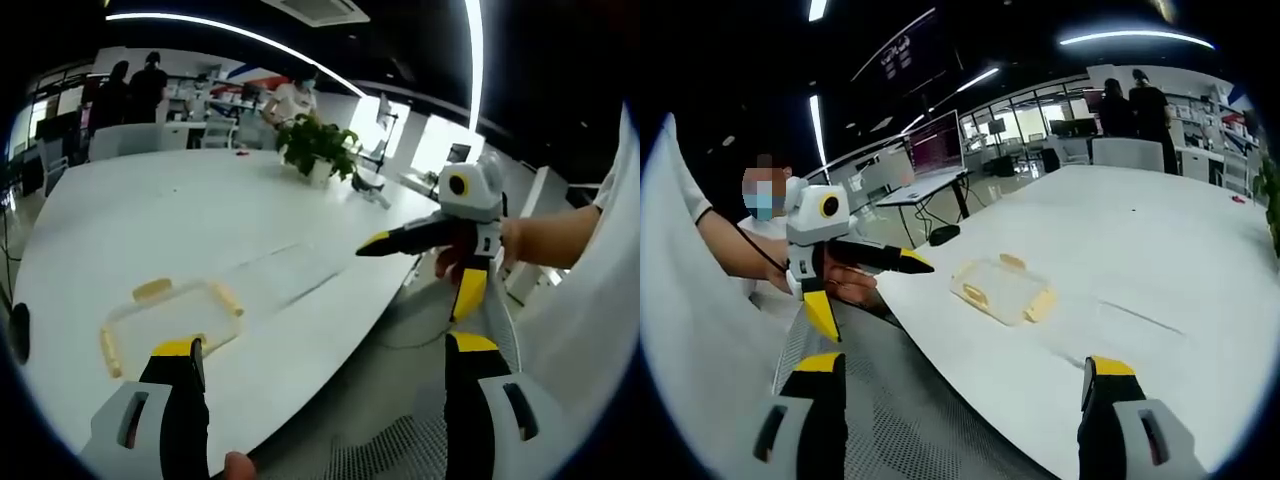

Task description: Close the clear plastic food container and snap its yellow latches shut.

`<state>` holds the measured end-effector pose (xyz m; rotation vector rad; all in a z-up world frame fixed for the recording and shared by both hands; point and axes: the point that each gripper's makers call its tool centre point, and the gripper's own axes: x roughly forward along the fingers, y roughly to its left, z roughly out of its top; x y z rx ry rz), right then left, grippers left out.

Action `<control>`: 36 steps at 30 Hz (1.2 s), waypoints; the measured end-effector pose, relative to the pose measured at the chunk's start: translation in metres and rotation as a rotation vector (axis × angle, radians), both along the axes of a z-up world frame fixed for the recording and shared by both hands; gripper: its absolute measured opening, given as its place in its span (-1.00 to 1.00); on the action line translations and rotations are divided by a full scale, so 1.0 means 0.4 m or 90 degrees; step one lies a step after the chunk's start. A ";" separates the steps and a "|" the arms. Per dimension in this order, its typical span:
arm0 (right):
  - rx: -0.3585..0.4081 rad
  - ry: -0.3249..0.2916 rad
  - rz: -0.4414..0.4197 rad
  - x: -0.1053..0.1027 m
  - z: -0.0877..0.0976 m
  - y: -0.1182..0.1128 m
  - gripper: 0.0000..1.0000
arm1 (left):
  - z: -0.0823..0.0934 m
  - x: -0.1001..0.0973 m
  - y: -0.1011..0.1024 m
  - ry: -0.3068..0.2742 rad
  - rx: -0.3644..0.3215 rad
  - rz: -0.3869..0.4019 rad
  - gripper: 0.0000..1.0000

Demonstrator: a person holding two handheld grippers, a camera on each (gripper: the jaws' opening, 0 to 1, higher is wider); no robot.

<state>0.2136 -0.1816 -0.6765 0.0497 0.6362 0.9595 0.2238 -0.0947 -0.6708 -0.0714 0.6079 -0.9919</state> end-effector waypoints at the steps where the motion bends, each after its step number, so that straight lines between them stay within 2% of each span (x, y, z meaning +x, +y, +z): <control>1: -0.002 0.000 0.001 0.000 -0.001 0.000 0.98 | 0.001 0.001 0.000 0.000 -0.002 0.002 0.98; 32: -0.001 -0.008 0.002 -0.001 0.005 0.000 0.96 | -0.002 0.003 0.005 -0.012 0.011 0.004 0.98; 36: -0.001 -0.007 0.000 -0.001 0.005 -0.001 0.95 | 0.003 0.002 0.001 -0.010 0.002 0.003 0.98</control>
